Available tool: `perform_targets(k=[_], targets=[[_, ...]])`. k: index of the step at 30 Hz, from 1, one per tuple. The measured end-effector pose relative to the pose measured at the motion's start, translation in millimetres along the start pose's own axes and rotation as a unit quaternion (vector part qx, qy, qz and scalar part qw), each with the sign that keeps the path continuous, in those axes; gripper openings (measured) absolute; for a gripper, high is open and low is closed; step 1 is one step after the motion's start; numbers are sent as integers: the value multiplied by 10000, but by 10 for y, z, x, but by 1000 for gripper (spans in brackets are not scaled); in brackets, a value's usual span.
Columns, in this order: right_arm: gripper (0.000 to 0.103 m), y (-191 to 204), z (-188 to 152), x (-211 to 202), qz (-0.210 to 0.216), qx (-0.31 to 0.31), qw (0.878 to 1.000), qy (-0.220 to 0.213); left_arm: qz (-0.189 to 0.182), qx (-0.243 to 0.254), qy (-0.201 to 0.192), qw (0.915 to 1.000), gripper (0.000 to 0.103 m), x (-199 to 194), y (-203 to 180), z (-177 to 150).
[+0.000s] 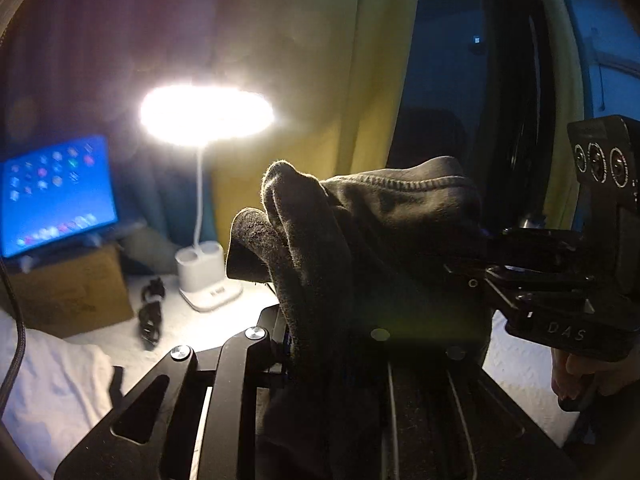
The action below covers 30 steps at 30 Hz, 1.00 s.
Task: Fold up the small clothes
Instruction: 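Lift the folded shirt with both grippers, set it beside the white cloth, release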
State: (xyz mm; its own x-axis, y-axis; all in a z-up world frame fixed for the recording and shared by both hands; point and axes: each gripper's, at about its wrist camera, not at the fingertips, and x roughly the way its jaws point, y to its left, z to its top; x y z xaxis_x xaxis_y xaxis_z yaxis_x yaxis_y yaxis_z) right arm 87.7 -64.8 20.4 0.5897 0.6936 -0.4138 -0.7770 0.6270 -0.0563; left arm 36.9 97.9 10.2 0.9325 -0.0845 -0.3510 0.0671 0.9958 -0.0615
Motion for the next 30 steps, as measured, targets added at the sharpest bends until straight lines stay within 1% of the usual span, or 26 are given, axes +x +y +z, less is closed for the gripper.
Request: perform_targets(k=[4, 7, 11, 14, 18, 22, 26, 30], targets=[[18, 290, 131, -361, 87, -266, 9988, -408, 100, 40, -329, 9994, 16, -425, -55, 62], [18, 517, 196, -578, 230, -449, 9966, -652, 241, 60, -488, 9985, 16, -699, -47, 50], [18, 794, 251, -750, 484, -636, 9932, -848, 441, 37, -615, 9971, 16, -1052, 9, 58], [18, 1045, 288, -877, 699, -826, 9891, -999, 632, 109, -714, 9954, 16, -1338, 40, 57], [18, 1288, 313, -914, 1069, -892, 9841, -1105, 908, 206, -683, 9933, 16, -1609, 143, 28], [18, 1397, 308, -739, 1238, -898, 9830, -1012, 1084, 248, -530, 9924, 16, -1592, 293, -57], [18, 1318, 229, -350, 1272, -659, 9872, -699, 1132, 78, -258, 9932, 16, -1394, 502, -176], [18, 1244, 124, 44, 1139, -460, 9918, -346, 1077, -116, 53, 9941, 16, -1087, 682, -303]])
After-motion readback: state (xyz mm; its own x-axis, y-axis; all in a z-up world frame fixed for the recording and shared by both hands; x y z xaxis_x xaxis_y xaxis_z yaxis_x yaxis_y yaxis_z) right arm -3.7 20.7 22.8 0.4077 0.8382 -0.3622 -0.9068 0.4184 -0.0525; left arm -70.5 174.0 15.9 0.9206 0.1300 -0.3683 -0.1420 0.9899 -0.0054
